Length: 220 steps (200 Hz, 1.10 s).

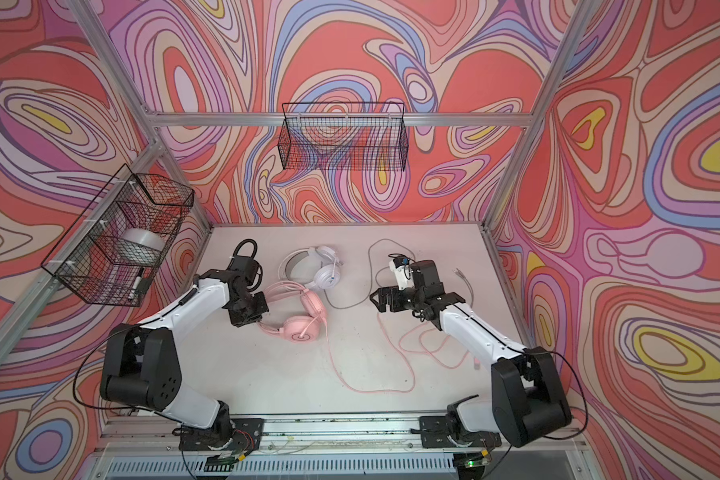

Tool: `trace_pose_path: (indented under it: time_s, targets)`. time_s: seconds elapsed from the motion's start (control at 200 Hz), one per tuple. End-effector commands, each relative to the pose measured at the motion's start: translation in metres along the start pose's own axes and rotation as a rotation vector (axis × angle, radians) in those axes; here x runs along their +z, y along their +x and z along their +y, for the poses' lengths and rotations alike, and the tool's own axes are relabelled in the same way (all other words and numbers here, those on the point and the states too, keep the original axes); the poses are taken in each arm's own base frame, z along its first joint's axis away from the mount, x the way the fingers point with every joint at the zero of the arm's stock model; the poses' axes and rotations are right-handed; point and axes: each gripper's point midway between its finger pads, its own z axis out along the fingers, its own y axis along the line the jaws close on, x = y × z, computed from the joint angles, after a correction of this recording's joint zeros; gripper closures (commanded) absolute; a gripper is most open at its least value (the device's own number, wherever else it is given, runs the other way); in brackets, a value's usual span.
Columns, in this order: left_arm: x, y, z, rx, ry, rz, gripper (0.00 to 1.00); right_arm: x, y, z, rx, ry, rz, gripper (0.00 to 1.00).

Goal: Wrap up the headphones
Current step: 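Close the left gripper on the pink headband while the right gripper reaches toward cable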

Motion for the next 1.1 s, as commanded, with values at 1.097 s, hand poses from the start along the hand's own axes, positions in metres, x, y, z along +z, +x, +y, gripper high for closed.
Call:
trace_pose_path:
  time_s: [1.097]
  targets:
    - [-0.029, -0.009, -0.007, -0.286, 0.147, -0.104, 1.0, 0.076, 0.14, 0.087, -0.095, -0.24, 0.345, 0.11]
